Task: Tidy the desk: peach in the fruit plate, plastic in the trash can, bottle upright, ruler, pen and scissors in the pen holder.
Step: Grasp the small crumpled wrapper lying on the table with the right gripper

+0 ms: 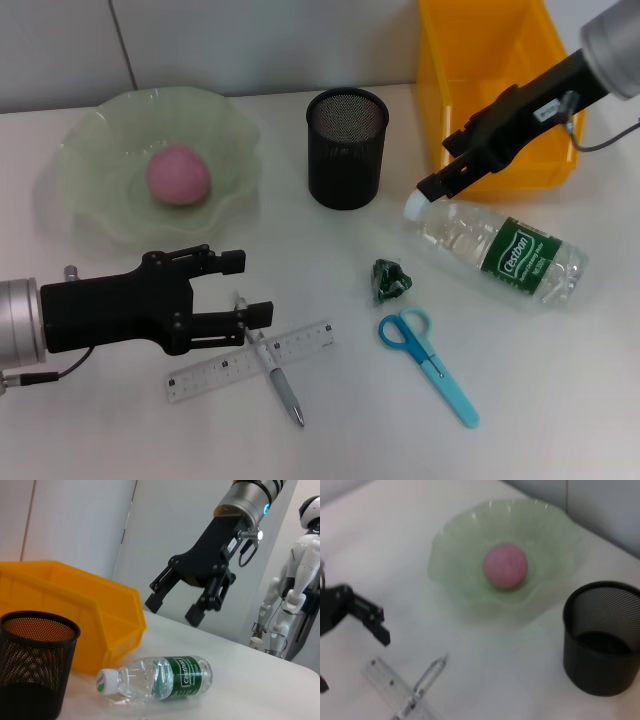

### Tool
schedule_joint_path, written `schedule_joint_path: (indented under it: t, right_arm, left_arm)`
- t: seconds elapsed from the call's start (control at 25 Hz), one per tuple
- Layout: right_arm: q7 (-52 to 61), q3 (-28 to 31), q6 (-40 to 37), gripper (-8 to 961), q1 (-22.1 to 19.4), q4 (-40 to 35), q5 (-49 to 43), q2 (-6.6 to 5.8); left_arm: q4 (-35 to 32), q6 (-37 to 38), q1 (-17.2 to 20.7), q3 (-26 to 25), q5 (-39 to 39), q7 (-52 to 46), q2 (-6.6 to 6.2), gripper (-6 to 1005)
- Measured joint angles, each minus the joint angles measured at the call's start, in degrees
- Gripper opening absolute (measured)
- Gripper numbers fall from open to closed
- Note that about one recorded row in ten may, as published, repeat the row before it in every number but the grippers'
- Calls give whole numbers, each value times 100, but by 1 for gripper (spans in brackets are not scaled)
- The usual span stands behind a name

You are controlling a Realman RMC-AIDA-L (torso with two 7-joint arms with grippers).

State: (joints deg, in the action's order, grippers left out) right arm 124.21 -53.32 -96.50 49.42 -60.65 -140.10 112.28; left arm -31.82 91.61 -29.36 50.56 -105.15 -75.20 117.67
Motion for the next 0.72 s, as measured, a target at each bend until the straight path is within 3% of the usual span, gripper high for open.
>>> schedule_joint_path:
  t: [0.4,0.72]
  right_arm:
    - [-120,-900,955,747,485,949,-477,178]
    - [-238,-1631,1503,744,544,1267,-544,444]
  left_arm:
    - [0,-106,-25,-7,-36,-50,-11,829]
    - [0,-115,-34,-19,-41,-111,-29,829]
